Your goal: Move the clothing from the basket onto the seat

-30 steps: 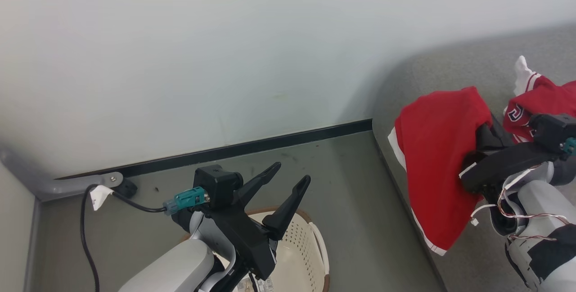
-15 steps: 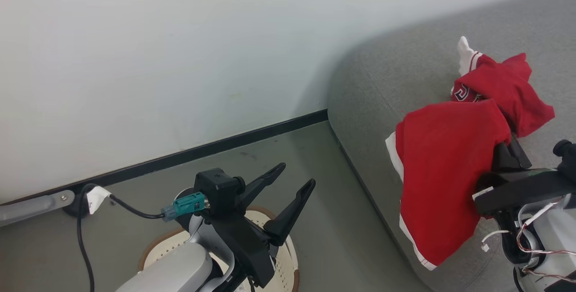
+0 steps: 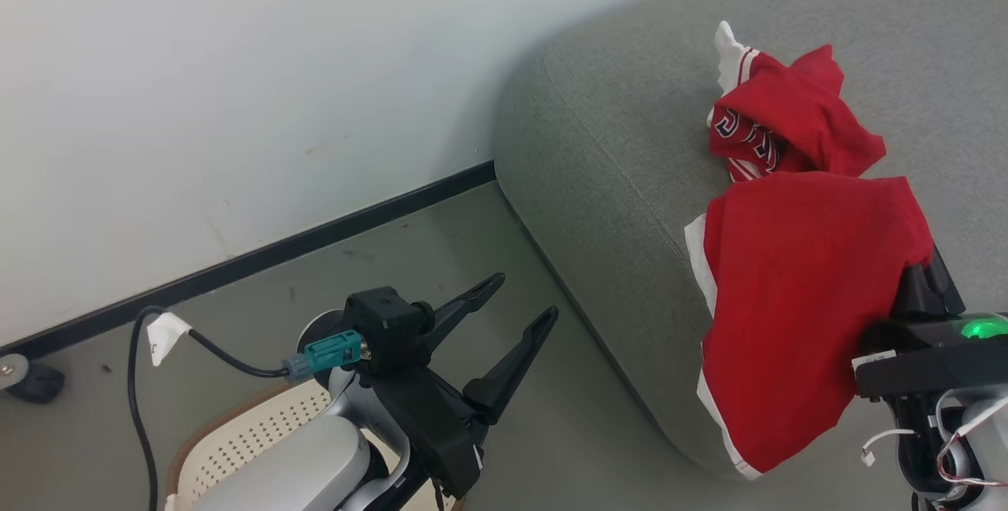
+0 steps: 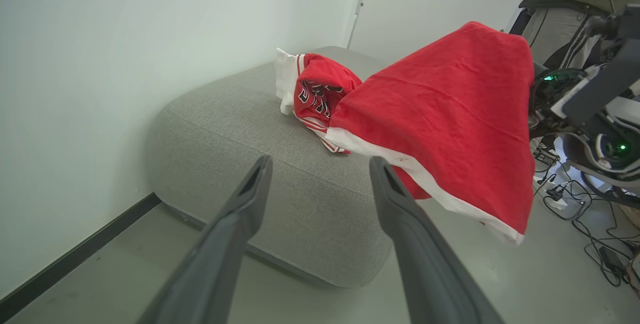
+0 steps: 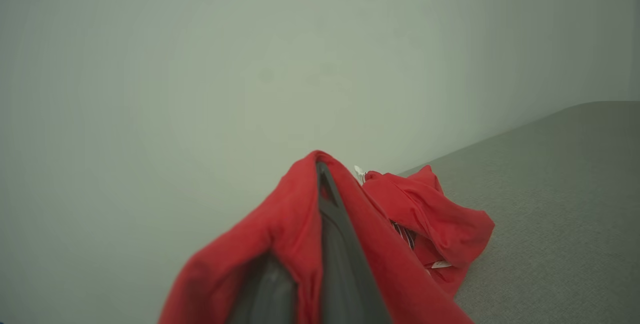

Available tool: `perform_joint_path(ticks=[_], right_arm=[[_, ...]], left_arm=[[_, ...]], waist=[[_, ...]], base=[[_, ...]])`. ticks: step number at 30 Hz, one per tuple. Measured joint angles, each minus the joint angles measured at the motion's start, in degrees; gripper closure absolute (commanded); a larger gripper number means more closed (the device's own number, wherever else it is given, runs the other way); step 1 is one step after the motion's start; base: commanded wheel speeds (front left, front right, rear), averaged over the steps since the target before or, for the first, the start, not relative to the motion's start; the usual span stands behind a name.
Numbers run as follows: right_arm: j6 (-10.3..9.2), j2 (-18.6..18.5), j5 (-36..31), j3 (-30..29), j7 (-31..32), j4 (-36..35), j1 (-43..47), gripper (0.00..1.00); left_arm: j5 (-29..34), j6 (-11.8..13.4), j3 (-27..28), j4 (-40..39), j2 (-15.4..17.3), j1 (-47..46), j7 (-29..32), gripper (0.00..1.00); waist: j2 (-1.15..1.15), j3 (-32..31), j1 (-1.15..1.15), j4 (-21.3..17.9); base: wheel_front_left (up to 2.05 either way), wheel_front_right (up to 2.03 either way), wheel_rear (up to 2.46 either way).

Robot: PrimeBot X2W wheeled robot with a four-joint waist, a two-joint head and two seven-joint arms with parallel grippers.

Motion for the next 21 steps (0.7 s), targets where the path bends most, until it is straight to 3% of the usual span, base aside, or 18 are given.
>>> perform_joint_path(ticks=[11,21], right_arm=[[0.07,1.0,-1.3,-4.8,0.0,-6.7,3.6,1.0],[1.13,-0.7,-2.3,-8.8,0.0,-9.7,-1.8,1.0]], left_arm=[[1.4,-0.6,-1.5,-1.9,-0.2,-2.0,1.3,0.0],[2.6,-0.6,-2.0,-4.0,-0.3,-3.8,2.0,0.0]], waist=[[0.0,3.5,0.0,-2.5],[0.0,7.1,0.0,-1.6]], base=[[0.0,0.0,0.0],[0.0,0.0,0.0]])
